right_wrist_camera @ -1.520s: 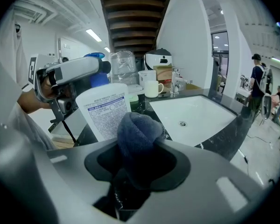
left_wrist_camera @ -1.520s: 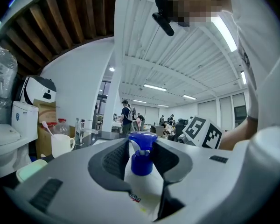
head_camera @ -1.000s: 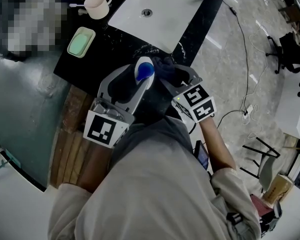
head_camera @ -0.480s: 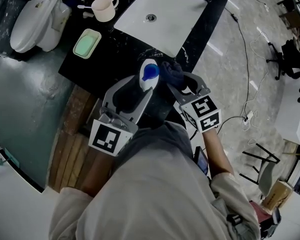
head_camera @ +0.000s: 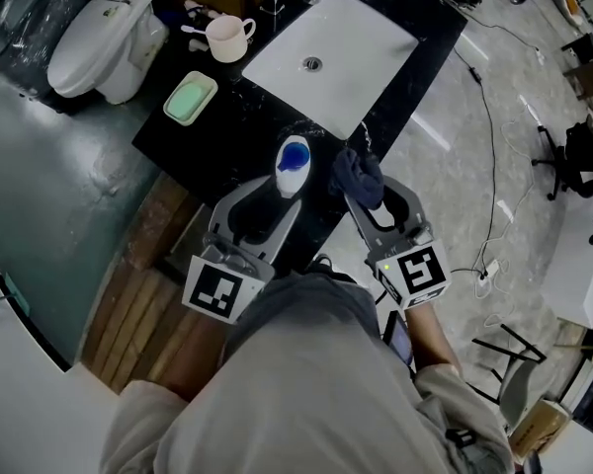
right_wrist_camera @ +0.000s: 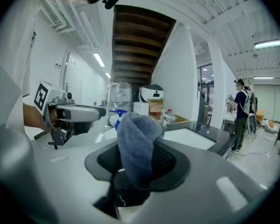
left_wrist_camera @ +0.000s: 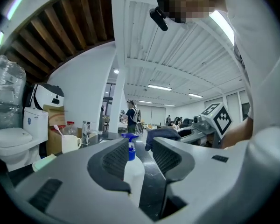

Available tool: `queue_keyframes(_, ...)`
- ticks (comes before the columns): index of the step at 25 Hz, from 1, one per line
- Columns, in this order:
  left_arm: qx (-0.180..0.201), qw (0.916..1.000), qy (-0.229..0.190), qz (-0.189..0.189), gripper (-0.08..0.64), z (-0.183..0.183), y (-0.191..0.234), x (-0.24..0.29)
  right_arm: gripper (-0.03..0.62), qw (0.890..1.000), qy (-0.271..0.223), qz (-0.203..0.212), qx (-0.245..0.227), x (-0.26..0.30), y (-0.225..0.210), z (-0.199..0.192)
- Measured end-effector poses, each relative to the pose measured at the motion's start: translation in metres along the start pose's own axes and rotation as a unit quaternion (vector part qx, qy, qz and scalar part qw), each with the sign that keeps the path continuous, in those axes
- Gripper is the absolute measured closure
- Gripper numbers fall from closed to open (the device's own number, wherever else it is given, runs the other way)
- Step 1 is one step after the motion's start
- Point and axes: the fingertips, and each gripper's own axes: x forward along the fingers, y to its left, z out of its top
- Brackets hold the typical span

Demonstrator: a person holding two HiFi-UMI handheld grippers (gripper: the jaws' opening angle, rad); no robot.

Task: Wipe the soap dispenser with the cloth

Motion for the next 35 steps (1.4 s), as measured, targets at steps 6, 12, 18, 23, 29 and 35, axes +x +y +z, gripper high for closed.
queue_keyframes(6,0.000,0.9993,-0.009,0.037,0.525,0.013,-0.022,-0.012,0.456,0.997,-0.055,0.057,-0.002,-0.038,0.016,0.020)
queue_keyframes(12,-0.019,0.9965,-0.028,0.076,0.552,0.010,-0.058,-0.025,0.456,0.994,-0.064,0.083,0.002,-0.081,0.017,0.012)
queue_keyframes(18,-0.030,0.9950,-0.027,0.091,0.552,0.008,-0.095,-0.032,0.459,0.991,-0.082,0.102,0.005,-0.118,0.020,0.011)
queue_keyframes(23,-0.030,0.9942,-0.032,0.098,0.552,0.008,-0.119,-0.038,0.463,0.989,-0.091,0.114,0.001,-0.142,0.031,0.007)
queue_keyframes(29,-0.034,0.9937,-0.041,0.099,0.552,0.008,-0.144,-0.042,0.466,0.987,-0.097,0.131,0.010,-0.161,0.044,0.000)
queue_keyframes(35,-0.038,0.9938,-0.051,0.091,0.552,0.008,-0.160,-0.040,0.468,0.984,-0.103,0.146,0.015,-0.174,0.044,-0.001)
